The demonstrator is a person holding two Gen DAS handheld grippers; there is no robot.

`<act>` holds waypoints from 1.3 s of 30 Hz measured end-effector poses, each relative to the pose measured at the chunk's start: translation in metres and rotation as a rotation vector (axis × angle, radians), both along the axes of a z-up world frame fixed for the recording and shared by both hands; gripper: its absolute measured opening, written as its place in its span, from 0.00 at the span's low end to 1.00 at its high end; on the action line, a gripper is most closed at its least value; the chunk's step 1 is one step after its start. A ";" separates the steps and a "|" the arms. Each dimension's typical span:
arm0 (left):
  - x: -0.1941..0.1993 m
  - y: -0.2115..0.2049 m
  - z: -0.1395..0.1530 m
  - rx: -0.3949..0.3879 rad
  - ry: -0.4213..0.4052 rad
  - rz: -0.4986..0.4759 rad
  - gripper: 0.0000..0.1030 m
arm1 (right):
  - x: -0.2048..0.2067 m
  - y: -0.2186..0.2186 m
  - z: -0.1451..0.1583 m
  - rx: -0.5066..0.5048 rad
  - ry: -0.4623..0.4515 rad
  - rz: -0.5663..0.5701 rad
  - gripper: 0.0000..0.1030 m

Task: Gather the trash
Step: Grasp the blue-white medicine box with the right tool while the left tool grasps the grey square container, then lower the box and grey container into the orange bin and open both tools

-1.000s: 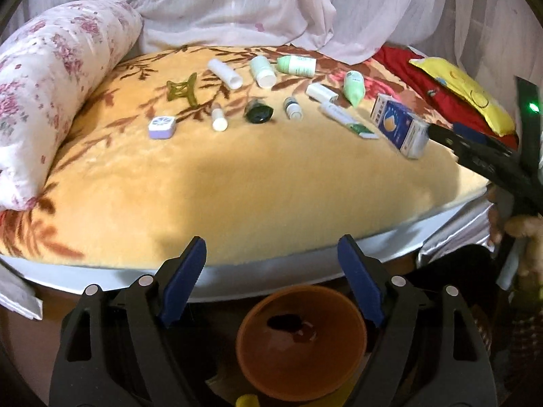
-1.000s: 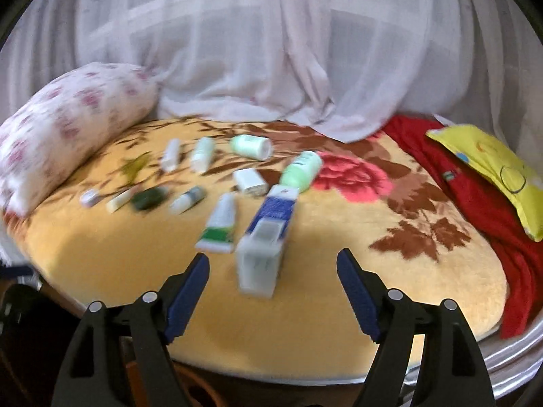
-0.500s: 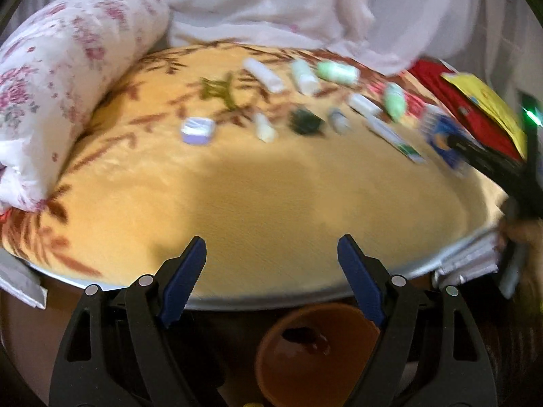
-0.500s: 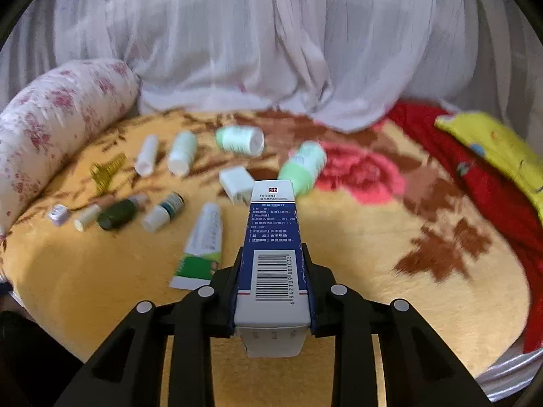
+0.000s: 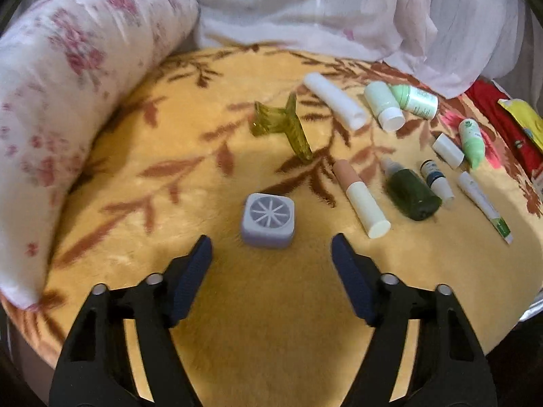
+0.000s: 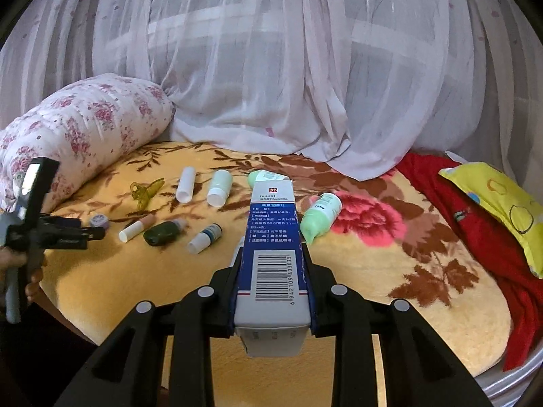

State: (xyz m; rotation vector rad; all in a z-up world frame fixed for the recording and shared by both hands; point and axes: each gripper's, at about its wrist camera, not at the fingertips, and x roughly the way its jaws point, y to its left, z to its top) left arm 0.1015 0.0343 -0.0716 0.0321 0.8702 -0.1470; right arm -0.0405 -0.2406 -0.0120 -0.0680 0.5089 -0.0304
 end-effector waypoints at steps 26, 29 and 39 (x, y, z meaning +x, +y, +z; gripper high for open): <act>-0.051 0.003 0.023 -0.064 -0.057 -0.029 0.31 | -0.009 0.015 -0.002 0.025 0.014 0.067 0.28; -0.078 -0.006 0.029 -0.064 -0.053 -0.090 0.31 | -0.020 0.020 0.001 0.046 0.024 0.108 0.28; -0.170 -0.049 0.002 -0.076 0.094 -0.344 0.31 | -0.081 0.058 -0.026 0.060 0.199 0.386 0.28</act>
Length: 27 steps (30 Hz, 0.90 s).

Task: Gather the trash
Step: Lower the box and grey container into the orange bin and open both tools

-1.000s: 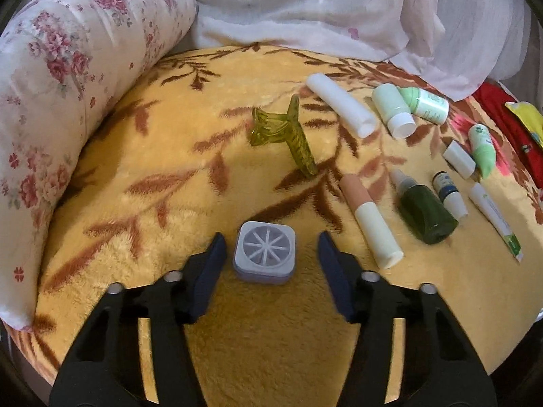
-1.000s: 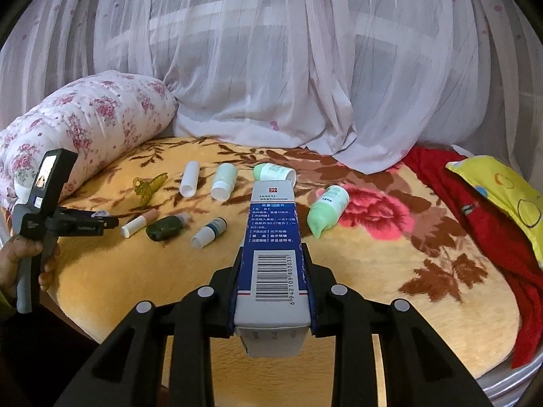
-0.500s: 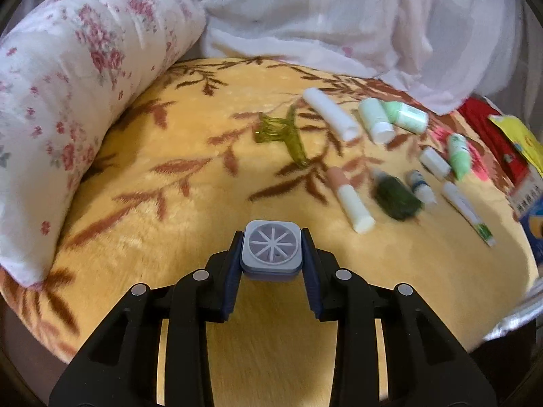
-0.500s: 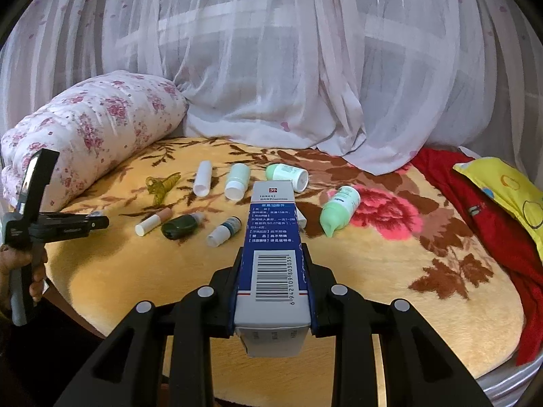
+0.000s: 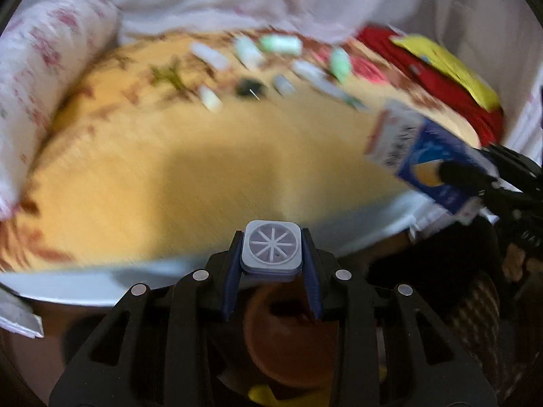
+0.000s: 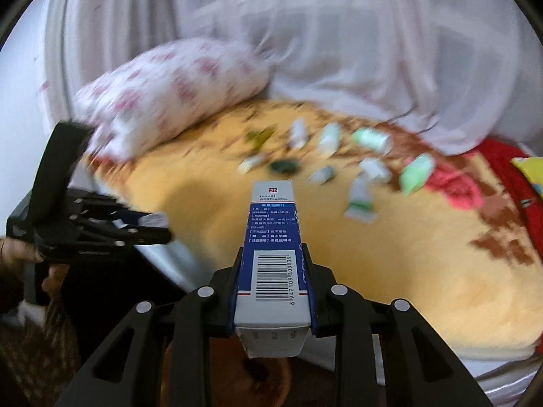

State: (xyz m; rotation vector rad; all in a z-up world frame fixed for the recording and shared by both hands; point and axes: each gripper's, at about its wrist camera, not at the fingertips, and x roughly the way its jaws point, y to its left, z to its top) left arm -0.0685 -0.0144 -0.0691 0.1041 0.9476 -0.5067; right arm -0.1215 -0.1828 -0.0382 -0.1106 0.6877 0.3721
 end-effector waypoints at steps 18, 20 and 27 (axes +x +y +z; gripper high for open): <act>-0.057 -0.009 -0.046 0.050 0.180 0.064 0.59 | -0.043 0.041 -0.080 -0.063 0.305 0.007 0.52; -0.059 -0.009 -0.042 0.056 0.165 0.063 0.70 | -0.047 0.038 -0.078 -0.068 0.297 -0.005 0.53; -0.049 -0.002 -0.026 0.043 0.114 0.080 0.72 | -0.043 0.019 -0.065 -0.059 0.242 -0.073 0.53</act>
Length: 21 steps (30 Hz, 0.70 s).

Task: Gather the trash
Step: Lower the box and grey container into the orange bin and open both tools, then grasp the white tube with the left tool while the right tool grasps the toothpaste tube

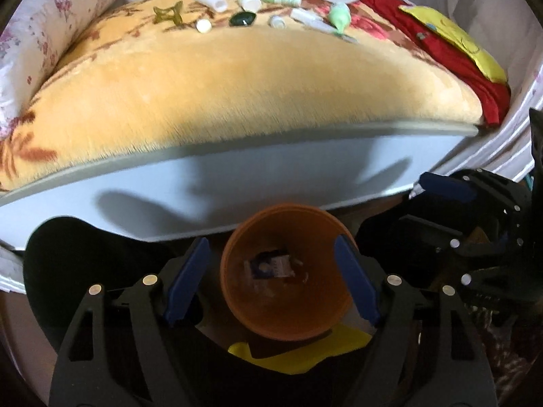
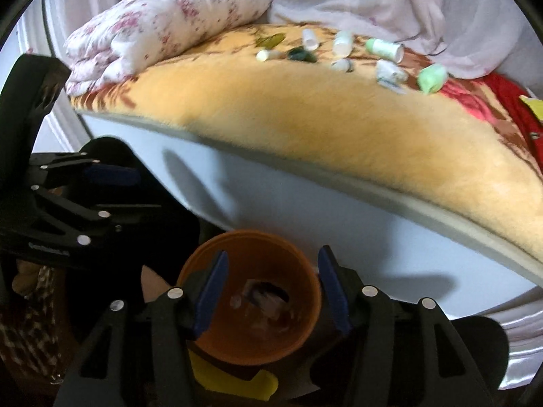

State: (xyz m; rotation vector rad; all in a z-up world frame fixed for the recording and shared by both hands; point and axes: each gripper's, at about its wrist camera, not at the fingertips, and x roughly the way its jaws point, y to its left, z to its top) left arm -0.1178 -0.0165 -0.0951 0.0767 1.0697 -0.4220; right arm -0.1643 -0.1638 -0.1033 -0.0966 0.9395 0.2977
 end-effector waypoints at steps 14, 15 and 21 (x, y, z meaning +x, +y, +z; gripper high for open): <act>0.130 -0.002 0.060 -0.031 -0.254 0.226 0.72 | 0.070 -0.026 0.053 -0.021 -0.269 -0.128 0.55; 0.141 -0.002 0.060 -0.028 -0.253 0.237 0.72 | 0.074 -0.025 0.054 -0.028 -0.276 -0.130 0.55; 0.201 -0.006 0.050 0.013 -0.249 0.302 0.65 | 0.097 -0.027 0.057 -0.052 -0.316 -0.134 0.57</act>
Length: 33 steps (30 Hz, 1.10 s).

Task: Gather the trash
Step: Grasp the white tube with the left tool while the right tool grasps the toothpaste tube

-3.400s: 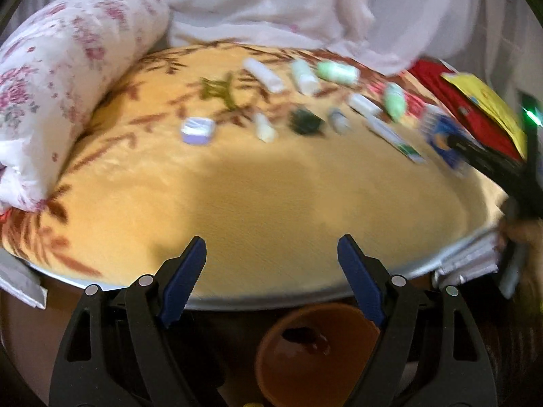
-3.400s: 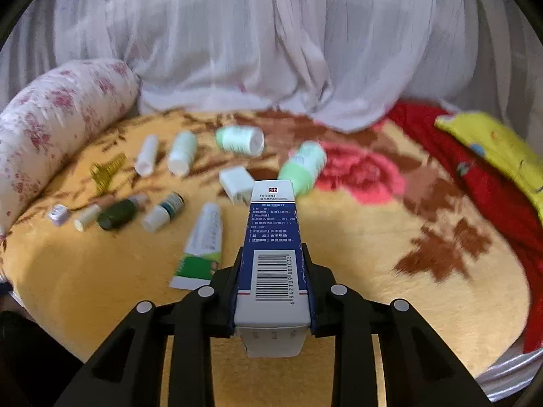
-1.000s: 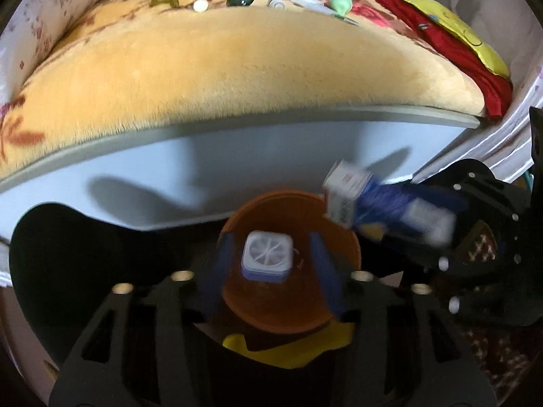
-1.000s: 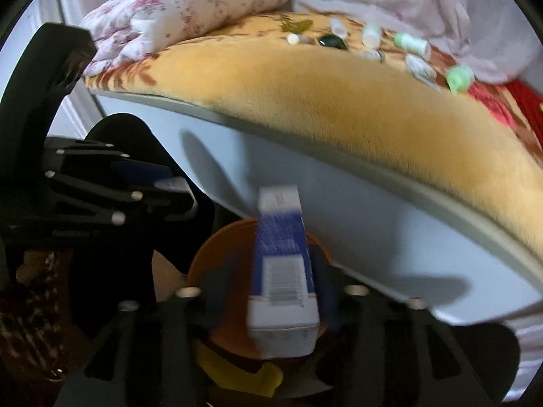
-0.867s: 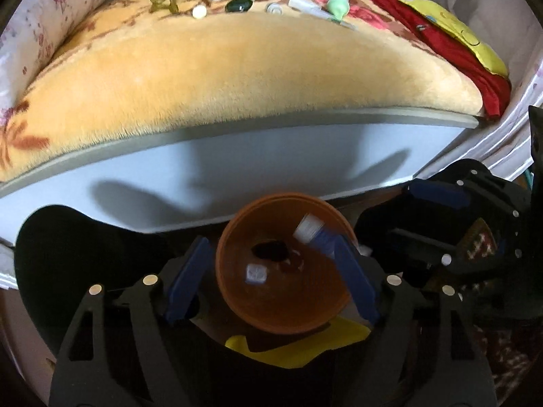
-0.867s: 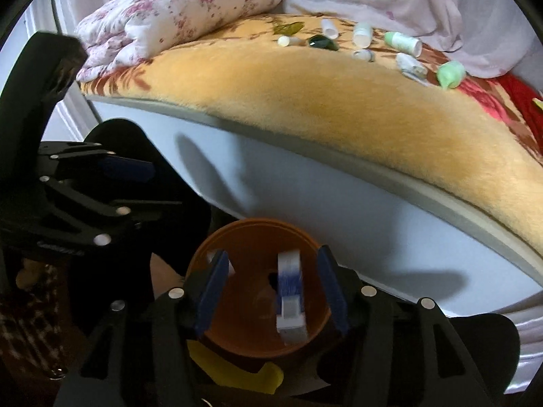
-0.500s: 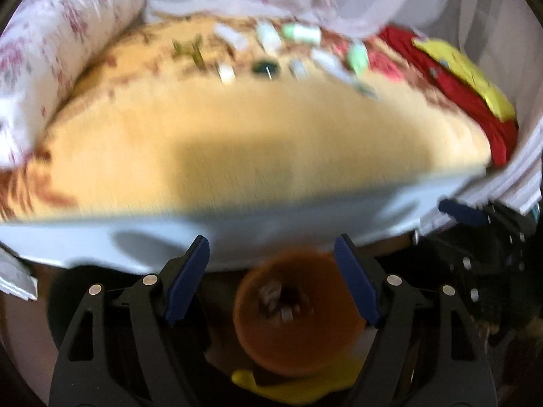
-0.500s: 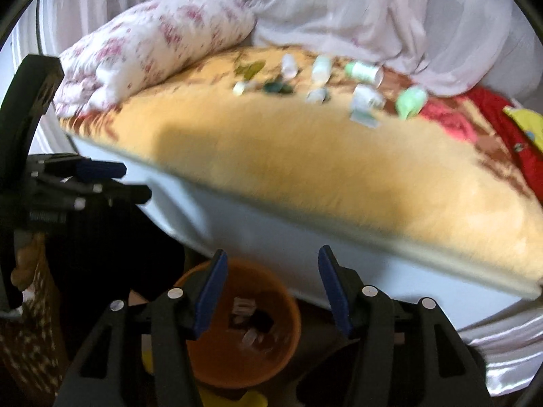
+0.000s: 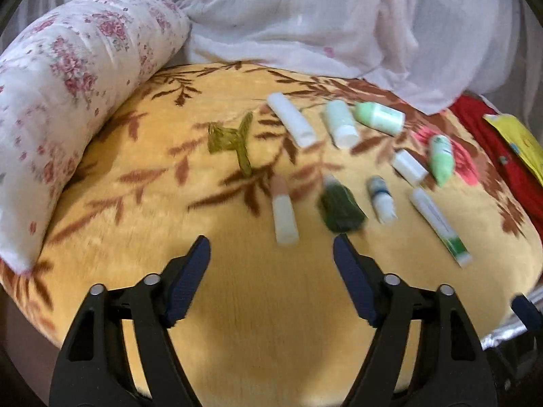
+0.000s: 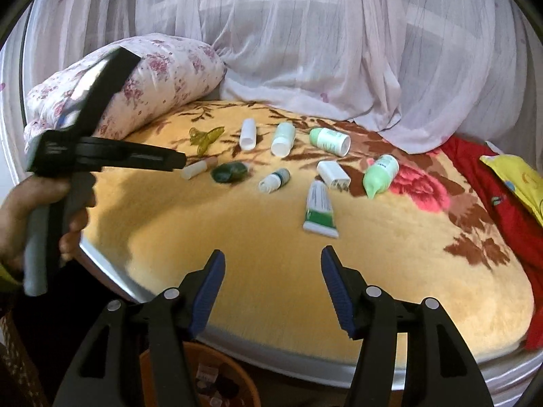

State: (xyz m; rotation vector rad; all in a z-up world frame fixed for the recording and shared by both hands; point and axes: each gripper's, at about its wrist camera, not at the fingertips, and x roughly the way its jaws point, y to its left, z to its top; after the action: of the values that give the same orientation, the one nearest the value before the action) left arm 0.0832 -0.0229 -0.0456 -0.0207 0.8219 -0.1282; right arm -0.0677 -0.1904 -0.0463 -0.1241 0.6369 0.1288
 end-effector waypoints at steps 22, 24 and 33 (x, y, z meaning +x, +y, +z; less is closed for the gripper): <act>0.053 -0.012 -0.033 0.066 0.059 0.001 0.17 | 0.040 -0.027 -0.019 0.011 0.044 -0.110 0.56; 0.041 -0.008 -0.029 0.056 0.035 -0.004 0.17 | 0.048 -0.033 -0.017 0.010 0.038 -0.135 0.56; -0.020 0.006 -0.019 0.004 -0.020 -0.013 0.17 | 0.100 -0.034 -0.015 0.015 0.050 -0.177 0.56</act>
State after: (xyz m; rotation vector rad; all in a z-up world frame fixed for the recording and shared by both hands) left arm 0.0634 -0.0165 -0.0647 -0.0104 0.8025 -0.1387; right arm 0.0322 -0.2243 -0.0611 -0.0495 0.6932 -0.0341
